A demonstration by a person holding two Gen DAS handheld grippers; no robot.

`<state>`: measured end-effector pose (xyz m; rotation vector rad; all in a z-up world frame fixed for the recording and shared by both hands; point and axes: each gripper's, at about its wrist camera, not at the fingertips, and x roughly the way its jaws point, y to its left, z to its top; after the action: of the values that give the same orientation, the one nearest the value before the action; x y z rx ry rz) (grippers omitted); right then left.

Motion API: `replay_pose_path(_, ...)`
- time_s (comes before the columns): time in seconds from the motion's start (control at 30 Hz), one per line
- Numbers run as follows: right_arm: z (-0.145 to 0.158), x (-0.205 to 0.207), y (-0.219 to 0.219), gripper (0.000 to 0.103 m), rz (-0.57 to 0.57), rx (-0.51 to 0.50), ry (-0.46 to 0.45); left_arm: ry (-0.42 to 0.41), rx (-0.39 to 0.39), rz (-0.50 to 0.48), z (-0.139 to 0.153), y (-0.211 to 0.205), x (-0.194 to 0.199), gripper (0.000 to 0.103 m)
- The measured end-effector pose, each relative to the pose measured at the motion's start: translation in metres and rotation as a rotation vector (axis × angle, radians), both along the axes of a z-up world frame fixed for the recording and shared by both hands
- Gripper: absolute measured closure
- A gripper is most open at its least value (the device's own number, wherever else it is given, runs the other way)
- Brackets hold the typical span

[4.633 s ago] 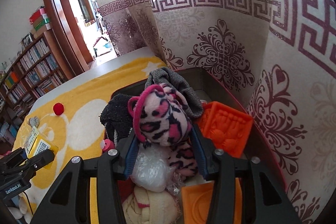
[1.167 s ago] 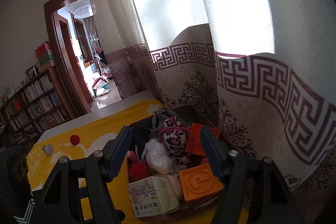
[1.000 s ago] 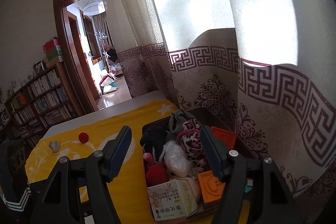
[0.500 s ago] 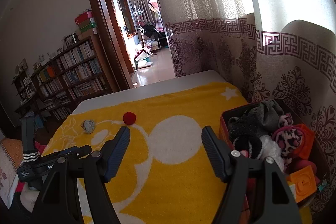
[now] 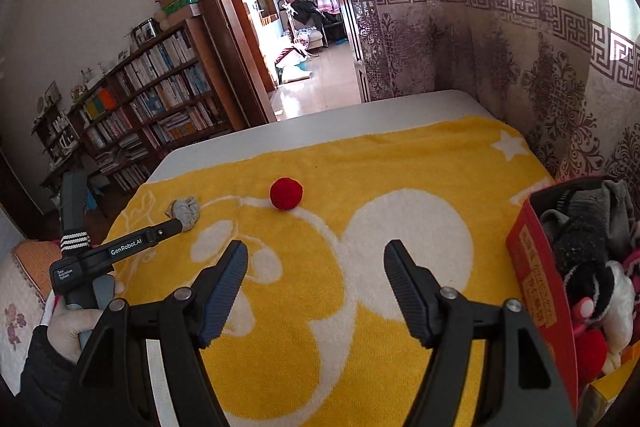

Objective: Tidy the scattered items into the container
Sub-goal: 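Grasp the small grey sock with the left gripper while the right grasps the red ball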

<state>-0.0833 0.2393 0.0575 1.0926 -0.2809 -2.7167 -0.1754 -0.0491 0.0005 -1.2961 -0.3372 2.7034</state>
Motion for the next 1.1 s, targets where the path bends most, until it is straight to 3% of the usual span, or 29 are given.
replay_pose_path(0.13,-0.01,-0.02,-0.008,0.029,0.003,-0.008,-0.037,-0.014,-0.015,-0.005,-0.007,0.001,-0.025,0.029)
replay_pose_path(0.3,-0.022,-0.048,-0.017,0.029,0.001,-0.023,-0.079,-0.048,0.022,-0.004,-0.023,-0.002,-0.048,0.03)
replay_pose_path(0.33,-0.026,-0.055,-0.018,0.029,0.0,-0.033,-0.092,-0.05,0.029,-0.005,-0.026,-0.003,-0.05,0.033)
replay_pose_path(0.4,-0.031,-0.068,-0.018,0.029,-0.006,-0.059,-0.113,-0.043,0.01,-0.003,-0.03,-0.004,-0.051,0.059)
replay_pose_path(0.43,-0.034,-0.074,-0.019,0.029,-0.007,-0.076,-0.12,-0.037,0.0,-0.003,-0.03,-0.006,-0.051,0.065)
replay_pose_path(0.57,-0.044,-0.094,-0.024,0.029,-0.008,-0.115,-0.134,-0.041,0.121,0.022,-0.03,-0.026,-0.049,0.065)
replay_pose_path(1.03,-0.074,-0.147,-0.056,0.029,0.0,-0.065,-0.196,-0.035,0.118,0.025,-0.03,-0.024,-0.046,0.065)
replay_pose_path(1.1,-0.078,-0.153,-0.062,0.035,0.014,-0.054,-0.212,-0.034,0.115,0.024,-0.03,-0.024,-0.046,0.065)
